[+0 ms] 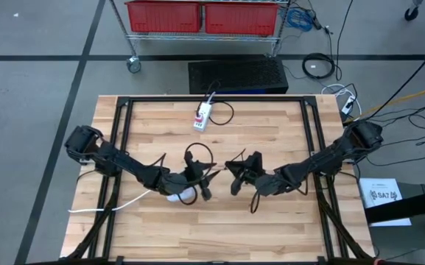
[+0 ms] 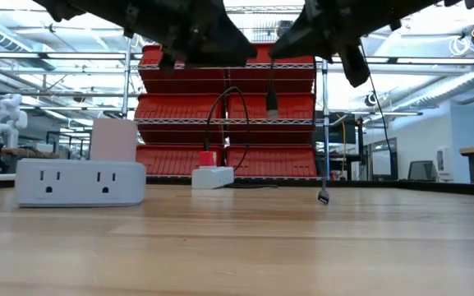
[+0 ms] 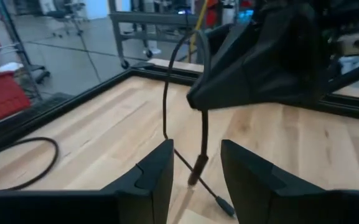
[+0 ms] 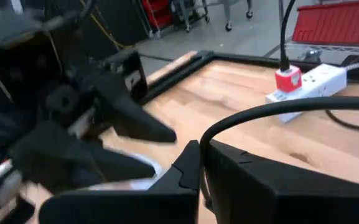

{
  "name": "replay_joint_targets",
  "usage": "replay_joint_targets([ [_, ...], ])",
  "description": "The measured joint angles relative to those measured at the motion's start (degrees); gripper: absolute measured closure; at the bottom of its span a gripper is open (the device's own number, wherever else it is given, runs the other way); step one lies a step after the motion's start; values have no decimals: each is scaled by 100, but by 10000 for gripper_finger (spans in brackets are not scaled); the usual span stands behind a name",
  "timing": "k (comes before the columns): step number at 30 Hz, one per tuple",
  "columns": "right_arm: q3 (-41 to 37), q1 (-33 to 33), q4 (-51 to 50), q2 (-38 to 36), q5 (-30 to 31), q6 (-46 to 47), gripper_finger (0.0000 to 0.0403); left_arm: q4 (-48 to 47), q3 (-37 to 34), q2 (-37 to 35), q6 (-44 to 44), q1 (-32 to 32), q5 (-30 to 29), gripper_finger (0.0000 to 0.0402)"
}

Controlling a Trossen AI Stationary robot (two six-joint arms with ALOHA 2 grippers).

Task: Insert USB
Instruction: Insert the black charger cable into the light pink charger adapter

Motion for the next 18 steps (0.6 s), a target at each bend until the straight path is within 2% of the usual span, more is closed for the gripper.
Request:
replay_joint_targets([
  [4,0,-11,354,10,234,-223,403,-251,182,133,-10,0,-250,262],
  [10,0,-43,616,10,211,-387,403,-322,391,340,-9,0,-609,262],
  [18,0,-43,654,10,200,-350,403,-320,583,373,-7,42,-598,262],
])
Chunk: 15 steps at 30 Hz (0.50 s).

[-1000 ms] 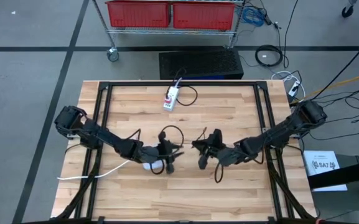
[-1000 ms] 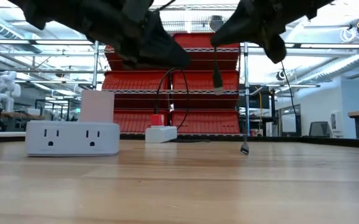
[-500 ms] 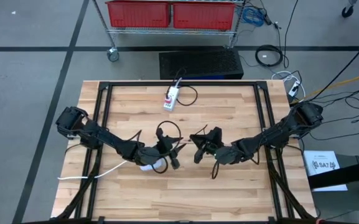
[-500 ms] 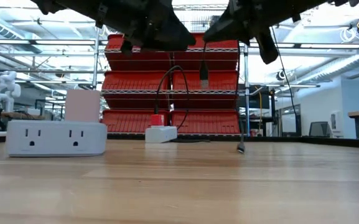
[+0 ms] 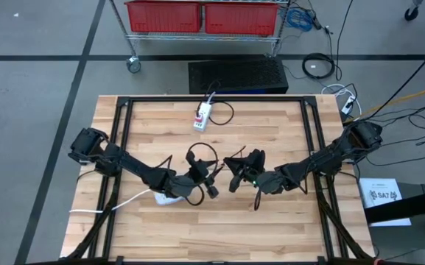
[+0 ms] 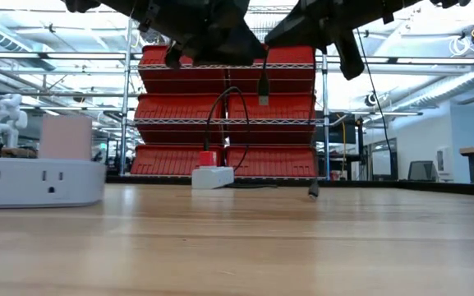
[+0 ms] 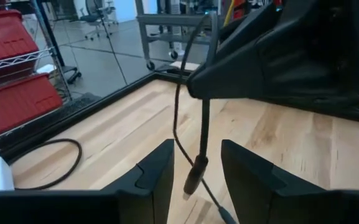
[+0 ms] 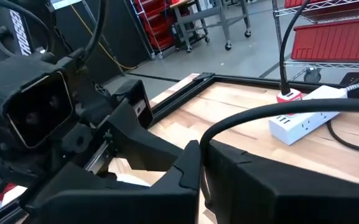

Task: Insert USB
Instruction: Insert the black charger cable into the light pink charger adapter

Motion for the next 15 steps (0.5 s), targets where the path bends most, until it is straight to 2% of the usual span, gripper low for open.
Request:
replay_joint_targets([
  [9,0,2,60,0,-24,2,403,3,39,0,-126,289,770,279],
  [12,0,15,57,0,-26,1,403,2,38,0,-122,319,843,303],
  [15,0,32,52,0,-26,-5,403,1,38,0,102,313,876,343],
])
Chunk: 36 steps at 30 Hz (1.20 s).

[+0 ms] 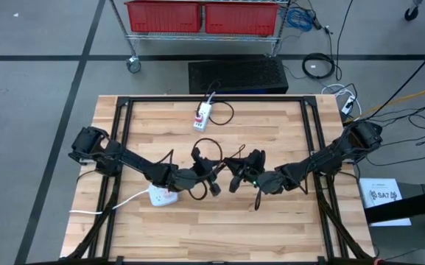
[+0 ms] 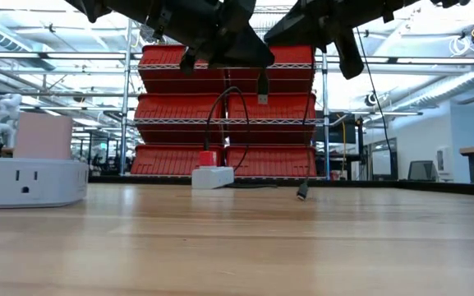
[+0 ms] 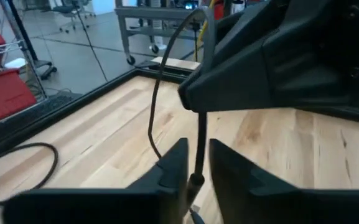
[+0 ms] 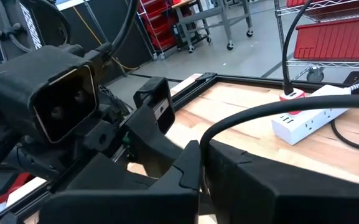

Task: Insert USB
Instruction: Insert the black charger cable into the light pink charger adapter

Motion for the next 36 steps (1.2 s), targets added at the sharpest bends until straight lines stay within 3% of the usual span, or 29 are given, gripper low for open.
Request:
replay_joint_targets([
  [3,0,41,-7,0,-2,-117,403,-1,0,0,218,5,300,387],
  [9,-4,205,-51,0,-17,-584,398,-56,0,-3,243,10,852,394],
  [15,-7,437,-340,-205,-199,-959,369,-157,2,-4,258,23,1443,398],
  [21,-4,796,-1413,-944,-618,-946,332,-261,0,-4,327,38,1898,399],
  [29,-2,1426,-3212,-2070,-1956,-485,299,-235,-2,-4,403,93,2419,400],
  [36,-2,1753,-4339,-2241,-1992,290,288,122,-4,-4,394,165,3075,400],
])
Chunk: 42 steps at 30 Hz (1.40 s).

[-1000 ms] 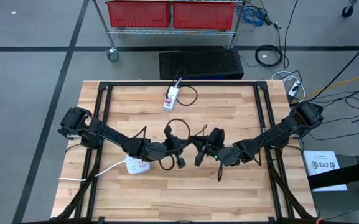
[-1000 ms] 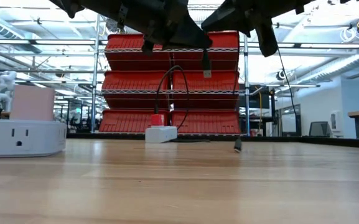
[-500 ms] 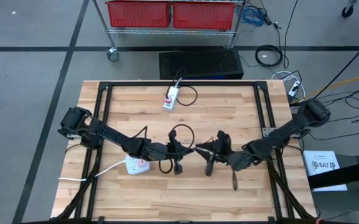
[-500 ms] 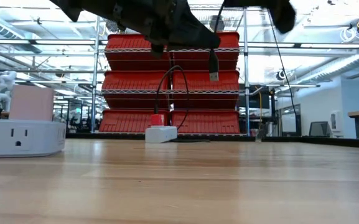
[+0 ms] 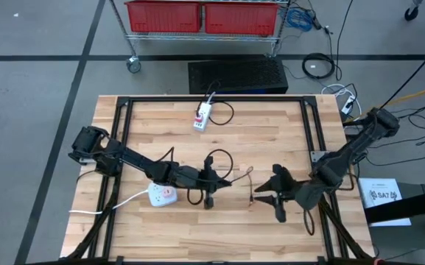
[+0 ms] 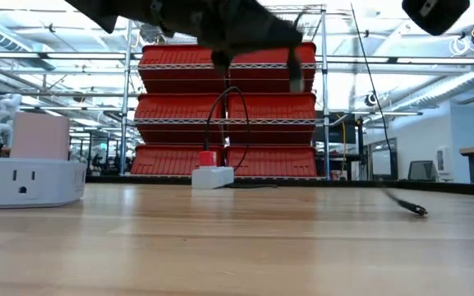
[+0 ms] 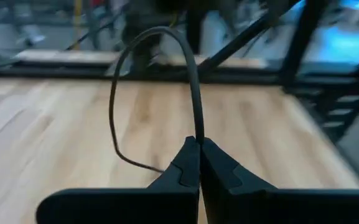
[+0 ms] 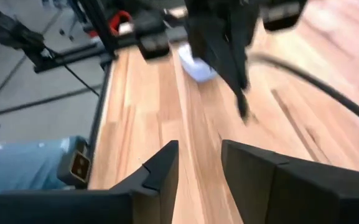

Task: Insert USB
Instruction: Insert the black charger cable into the light pink charger adapter

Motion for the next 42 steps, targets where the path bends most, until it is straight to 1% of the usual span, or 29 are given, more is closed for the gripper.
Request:
replay_joint_targets([
  [1,0,-9,34,77,-17,1,287,132,0,0,2,22,271,400],
  [4,0,-106,188,410,-85,-213,287,398,0,0,-38,134,1331,400],
  [6,0,-199,325,654,-154,-319,286,598,-7,0,-44,194,1813,400],
  [8,0,-344,614,887,-478,-431,286,917,-78,0,-44,264,2214,401],
  [11,0,-586,1339,1228,-1004,-722,286,1335,-232,0,-65,413,3042,401],
  [15,0,-924,2133,1477,-1499,-1159,286,1862,-553,0,-314,594,3598,401],
  [18,0,-1266,2763,1631,-2146,-1340,286,2218,-739,0,-352,640,3775,401],
  [21,0,-1622,3262,1852,-2771,-1329,285,2193,-830,-7,-376,653,3805,401],
  [25,1,-2002,3470,2172,-3101,-1198,274,2152,-833,-7,-329,662,3801,401],
  [29,-2,-2170,4156,2347,-3775,-1180,255,1885,-833,-7,-300,660,3803,401],
  [33,-2,-2213,4295,2365,-3873,-1227,245,1859,-831,-7,-285,656,3822,401],
  [36,-2,-2230,4289,2369,-3881,-1365,250,1857,-831,-7,-181,660,3834,401],
  [39,-2,-2231,4308,2446,-3877,-1399,275,1843,-831,-7,-155,681,3844,401],
  [42,-2,-2231,4349,2580,-3853,-1421,316,1841,-831,-7,-155,702,3845,401],
])
